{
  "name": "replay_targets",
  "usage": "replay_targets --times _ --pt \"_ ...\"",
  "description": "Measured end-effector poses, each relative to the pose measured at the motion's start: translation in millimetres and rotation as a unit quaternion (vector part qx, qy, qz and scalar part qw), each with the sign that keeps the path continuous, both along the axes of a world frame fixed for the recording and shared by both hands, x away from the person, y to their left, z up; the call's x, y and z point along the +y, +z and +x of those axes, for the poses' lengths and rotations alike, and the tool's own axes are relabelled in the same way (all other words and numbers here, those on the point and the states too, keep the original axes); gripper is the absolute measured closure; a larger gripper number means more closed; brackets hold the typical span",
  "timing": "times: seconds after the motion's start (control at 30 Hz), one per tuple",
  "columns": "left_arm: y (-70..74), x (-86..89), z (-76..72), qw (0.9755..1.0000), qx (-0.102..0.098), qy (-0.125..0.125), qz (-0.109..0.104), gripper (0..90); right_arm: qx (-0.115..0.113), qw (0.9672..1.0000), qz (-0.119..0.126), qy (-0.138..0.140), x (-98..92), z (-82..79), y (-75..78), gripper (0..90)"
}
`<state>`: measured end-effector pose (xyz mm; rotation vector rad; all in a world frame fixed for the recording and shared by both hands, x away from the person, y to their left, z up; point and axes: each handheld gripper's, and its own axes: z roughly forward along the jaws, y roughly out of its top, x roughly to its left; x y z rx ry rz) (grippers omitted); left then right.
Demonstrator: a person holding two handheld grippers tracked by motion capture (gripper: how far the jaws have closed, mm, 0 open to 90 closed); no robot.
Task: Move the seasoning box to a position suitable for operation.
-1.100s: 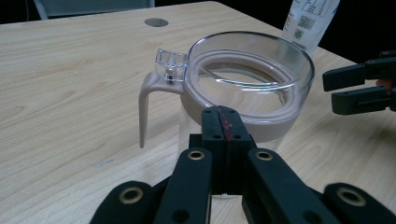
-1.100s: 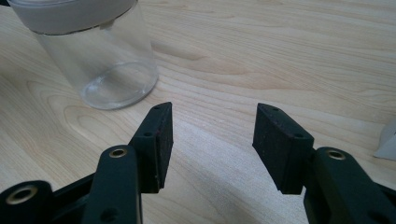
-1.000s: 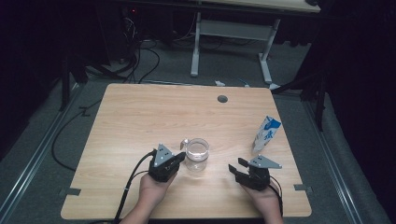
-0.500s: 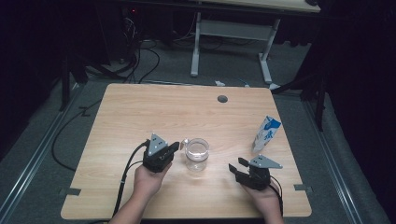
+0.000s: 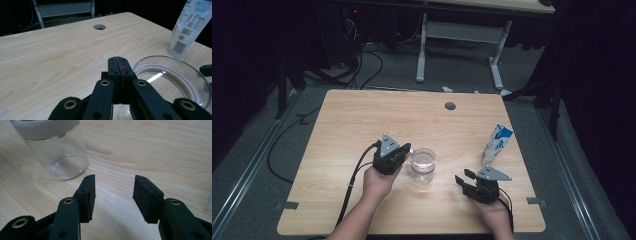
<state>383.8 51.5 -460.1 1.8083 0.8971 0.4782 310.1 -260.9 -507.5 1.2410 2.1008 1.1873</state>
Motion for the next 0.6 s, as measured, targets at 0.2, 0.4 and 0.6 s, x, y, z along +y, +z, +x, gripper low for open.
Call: replay_targets --times 0.2,0.4,0.6 --pt "-1.3 -1.6 0.4 0.9999 -0.011 -0.007 -0.006 90.0 -0.009 0.9999 0.005 0.013 7.0 9.1 12.7 61.1" --pt "-2.6 -1.6 1.2 0.9999 -0.012 -0.004 0.002 90.0 -0.035 0.9992 -0.009 0.018 21.5 30.1 31.0 66.6" --pt "-3.8 -1.4 -0.6 0.9999 -0.015 0.001 -0.001 90.0 -0.045 0.9985 0.013 0.028 32.6 38.0 34.8 66.6"
